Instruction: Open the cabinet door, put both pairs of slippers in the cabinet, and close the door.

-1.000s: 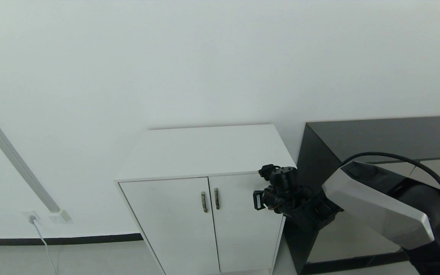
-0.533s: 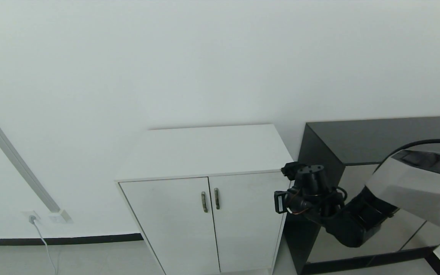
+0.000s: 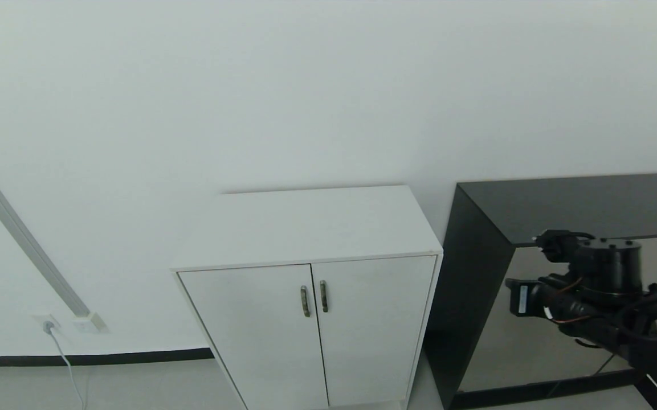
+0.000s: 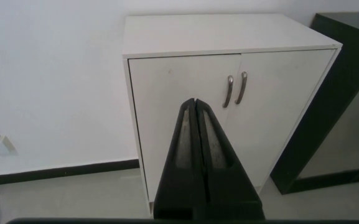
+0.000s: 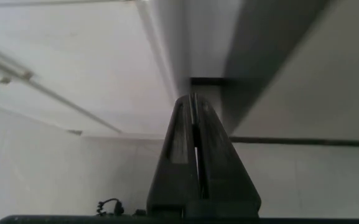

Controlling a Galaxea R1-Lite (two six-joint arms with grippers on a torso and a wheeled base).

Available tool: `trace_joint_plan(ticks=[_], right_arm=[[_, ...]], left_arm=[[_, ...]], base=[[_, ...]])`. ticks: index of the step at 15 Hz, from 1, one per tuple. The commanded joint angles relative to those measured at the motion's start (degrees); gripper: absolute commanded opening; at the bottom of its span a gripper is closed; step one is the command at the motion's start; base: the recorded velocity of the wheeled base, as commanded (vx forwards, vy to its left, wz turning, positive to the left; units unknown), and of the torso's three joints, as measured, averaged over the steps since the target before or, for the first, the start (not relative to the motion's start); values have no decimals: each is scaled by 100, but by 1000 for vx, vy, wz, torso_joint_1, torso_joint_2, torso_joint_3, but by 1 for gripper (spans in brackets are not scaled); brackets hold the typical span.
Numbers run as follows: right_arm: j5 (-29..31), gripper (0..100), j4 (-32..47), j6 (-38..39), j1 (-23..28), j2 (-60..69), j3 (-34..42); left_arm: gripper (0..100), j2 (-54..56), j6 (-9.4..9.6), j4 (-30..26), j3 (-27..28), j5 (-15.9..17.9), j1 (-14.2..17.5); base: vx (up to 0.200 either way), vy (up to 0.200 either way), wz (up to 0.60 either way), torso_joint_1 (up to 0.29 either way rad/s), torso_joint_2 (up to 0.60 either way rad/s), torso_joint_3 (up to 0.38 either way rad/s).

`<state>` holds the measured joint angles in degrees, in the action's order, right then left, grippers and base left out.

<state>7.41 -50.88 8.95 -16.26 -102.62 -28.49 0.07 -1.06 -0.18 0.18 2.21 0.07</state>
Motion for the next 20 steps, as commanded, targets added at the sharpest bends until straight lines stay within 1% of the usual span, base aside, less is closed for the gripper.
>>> trace_joint_plan(ticks=[1,2,3,4,5,7,9,13,16,17,18,19,20], right_arm=[[76,0,87,-33,589,1034,573],[287,0,333,-86,888,1491,845],[393,0,562,-86,1046,1851,977],[393,0,562,-86,1046,1851,977],[401,0,1107,-86,1266,2739,1258],[375,0,1678,-86,1275,3644,1434],[349,0,2416,-95,1240,4409,1469],[138,0,3823,-236,1231,5885,1478],[-187,0,4728,-429,1231,6949,1522],[-240,0,4877,-455,1231,7116,1522],[-460,0,5185,-526,1222,7485,1575],[-557,0,5229,-552,1222,7599,1610],[-820,0,5247,-614,1222,7845,1821]], left_arm=[[0,-7,1,1,-1,-1,1],[0,-7,1,1,-1,-1,1],[0,-7,1,1,-1,-1,1],[0,-7,1,1,-1,-1,1],[0,-7,1,1,-1,-1,1],[0,-7,1,1,-1,-1,1],[0,-7,1,1,-1,-1,1],[0,-7,1,1,-1,-1,1],[0,-7,1,1,-1,-1,1],[0,-7,-8,1,-1,-1,1],[0,-7,-8,1,-1,-1,1],[0,-7,-8,1,-1,-1,1],[0,-7,-8,1,-1,-10,1]], base=[[0,0,0,0,0,0],[0,0,0,0,0,0],[0,0,0,0,0,0],[0,0,0,0,0,0],[0,0,0,0,0,0],[0,0,0,0,0,0],[0,0,0,0,0,0],[0,0,0,0,0,0],[0,0,0,0,0,0],[0,0,0,0,0,0],[0,0,0,0,0,0],[0,0,0,0,0,0],[0,0,0,0,0,0]])
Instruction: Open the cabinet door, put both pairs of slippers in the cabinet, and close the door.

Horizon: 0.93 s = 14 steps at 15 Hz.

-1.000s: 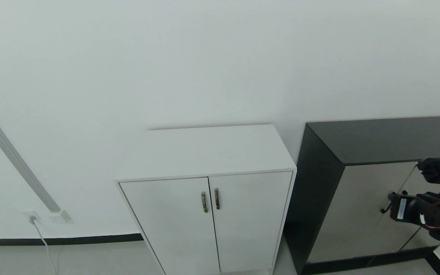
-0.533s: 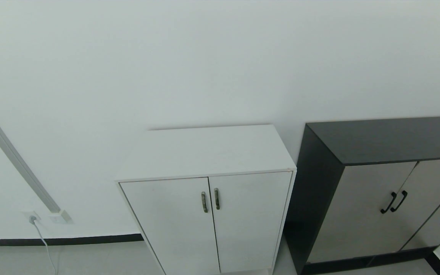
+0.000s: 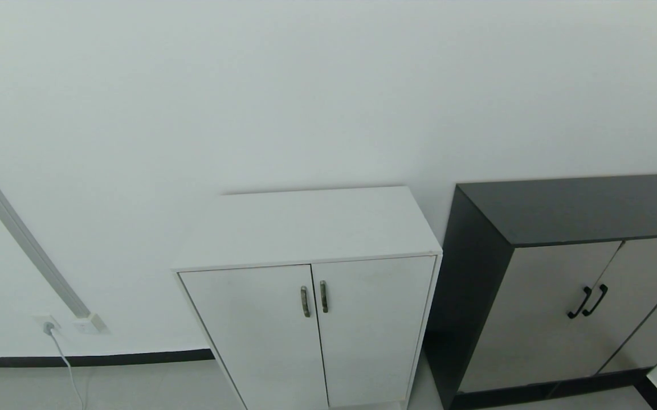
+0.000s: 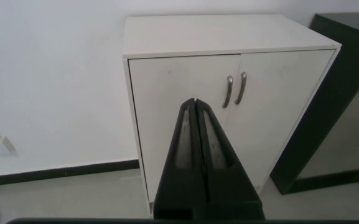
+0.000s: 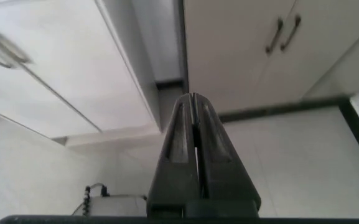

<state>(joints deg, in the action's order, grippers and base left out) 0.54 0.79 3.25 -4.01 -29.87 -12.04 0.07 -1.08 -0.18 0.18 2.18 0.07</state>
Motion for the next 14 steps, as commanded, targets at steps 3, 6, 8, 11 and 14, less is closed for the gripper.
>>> trace_joint_plan(ticks=[3,6,8,11,14], right_arm=[[-247,0,70,-378,-12,754,703],[-247,0,70,-501,-126,754,976],[-221,0,-97,-651,-126,719,1204],[-203,0,-97,-651,-109,745,1204],[-142,0,-97,-642,129,1000,1204]], left_arm=[[0,-7,3,1,-1,2,1],[0,-7,-6,1,-1,-7,1],[0,-7,-6,1,-1,2,1],[0,-7,-6,1,-1,-7,1],[0,-7,-6,1,-1,-7,1]], base=[[0,0,0,0,0,0],[0,0,0,0,0,0],[0,0,0,0,0,0],[0,0,0,0,0,0],[0,0,0,0,0,0]])
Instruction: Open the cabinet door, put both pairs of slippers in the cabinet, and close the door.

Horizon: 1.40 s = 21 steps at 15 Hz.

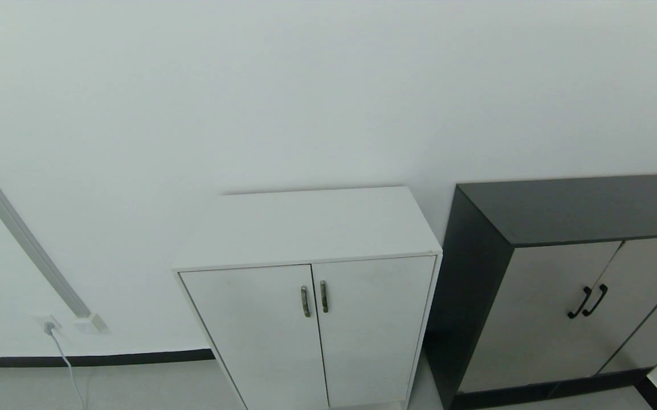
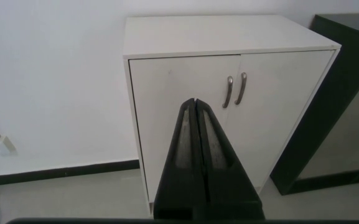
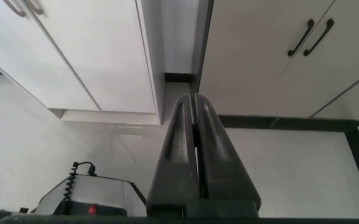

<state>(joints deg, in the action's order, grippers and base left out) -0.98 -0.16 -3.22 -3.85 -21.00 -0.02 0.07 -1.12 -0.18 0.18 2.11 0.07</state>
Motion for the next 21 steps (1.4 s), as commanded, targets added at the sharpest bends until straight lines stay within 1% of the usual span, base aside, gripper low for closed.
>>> trace_joint_plan(ticks=[1,6,9,13,15,19,21], right_arm=[[10,0,-2,5,157,272,2],[10,0,-2,49,271,1125,2],[18,0,-2,278,297,1309,2],[27,0,-2,278,394,1635,2],[27,0,-2,278,420,2039,2],[45,0,-2,295,412,2100,2],[71,0,-11,594,412,2100,2]], left_arm=[[0,-7,-2,1,-1,0,1],[0,-7,-2,1,-1,0,1],[0,-7,-2,1,-1,-9,1],[0,-7,-11,1,-1,-9,1],[0,-7,-20,1,-1,-9,1],[0,-7,-20,1,-1,-9,1],[0,-7,-11,1,-1,0,1]], base=[[0,0,0,0,0,0],[0,0,0,0,0,0],[0,0,0,0,0,0],[0,0,0,0,0,0],[0,0,0,0,0,0],[0,0,0,0,0,0],[0,0,0,0,0,0]])
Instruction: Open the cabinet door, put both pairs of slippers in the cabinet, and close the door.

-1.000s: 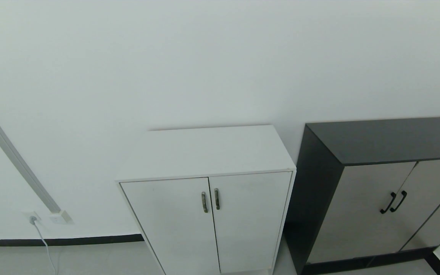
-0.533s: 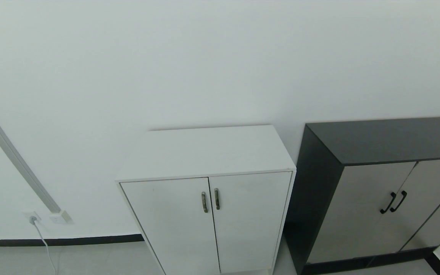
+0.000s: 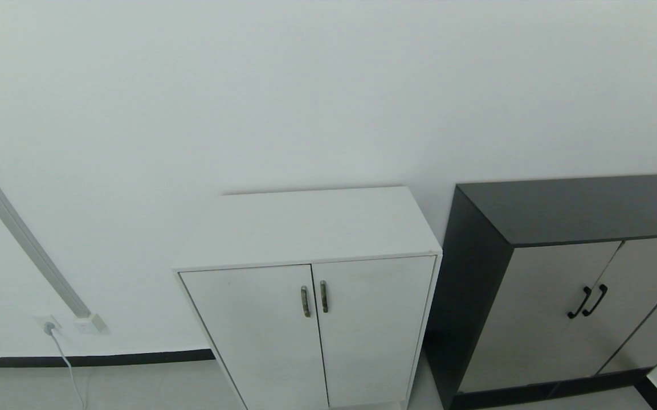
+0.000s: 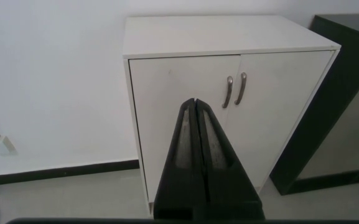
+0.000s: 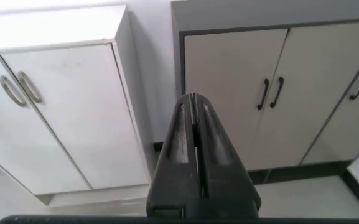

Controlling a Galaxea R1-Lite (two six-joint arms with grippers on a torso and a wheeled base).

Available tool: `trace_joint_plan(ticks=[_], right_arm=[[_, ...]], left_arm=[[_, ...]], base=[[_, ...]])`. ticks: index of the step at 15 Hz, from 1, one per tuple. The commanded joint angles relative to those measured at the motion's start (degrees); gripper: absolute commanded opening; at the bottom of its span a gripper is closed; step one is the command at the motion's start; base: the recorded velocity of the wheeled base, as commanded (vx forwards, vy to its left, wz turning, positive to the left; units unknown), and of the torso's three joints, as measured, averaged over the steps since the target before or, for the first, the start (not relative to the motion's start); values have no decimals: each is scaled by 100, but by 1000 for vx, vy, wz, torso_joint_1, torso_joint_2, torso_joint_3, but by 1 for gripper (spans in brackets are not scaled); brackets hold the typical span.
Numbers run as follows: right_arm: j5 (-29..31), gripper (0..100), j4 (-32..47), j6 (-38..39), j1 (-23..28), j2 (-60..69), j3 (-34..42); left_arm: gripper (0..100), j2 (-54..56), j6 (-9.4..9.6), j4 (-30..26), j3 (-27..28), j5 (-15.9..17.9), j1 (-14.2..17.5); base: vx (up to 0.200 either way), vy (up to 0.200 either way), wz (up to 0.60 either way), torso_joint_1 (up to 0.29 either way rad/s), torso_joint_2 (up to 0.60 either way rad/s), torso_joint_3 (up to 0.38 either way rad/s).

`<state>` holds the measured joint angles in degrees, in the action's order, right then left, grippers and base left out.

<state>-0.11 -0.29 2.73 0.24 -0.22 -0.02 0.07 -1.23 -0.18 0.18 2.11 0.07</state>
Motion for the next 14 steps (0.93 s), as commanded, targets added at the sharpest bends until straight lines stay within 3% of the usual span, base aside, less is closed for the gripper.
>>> trace_joint_plan(ticks=[1,6,14], right_arm=[[55,0,-6,70,2,22,2],[521,0,-32,245,2,22,2],[494,0,-32,184,2,22,2]], left_arm=[[0,-7,0,1,-1,0,1],[0,-7,35,1,-9,9,1],[0,-7,35,1,-9,9,1]], base=[[0,0,0,0,0,0],[0,0,0,0,0,0],[0,0,0,0,0,0]])
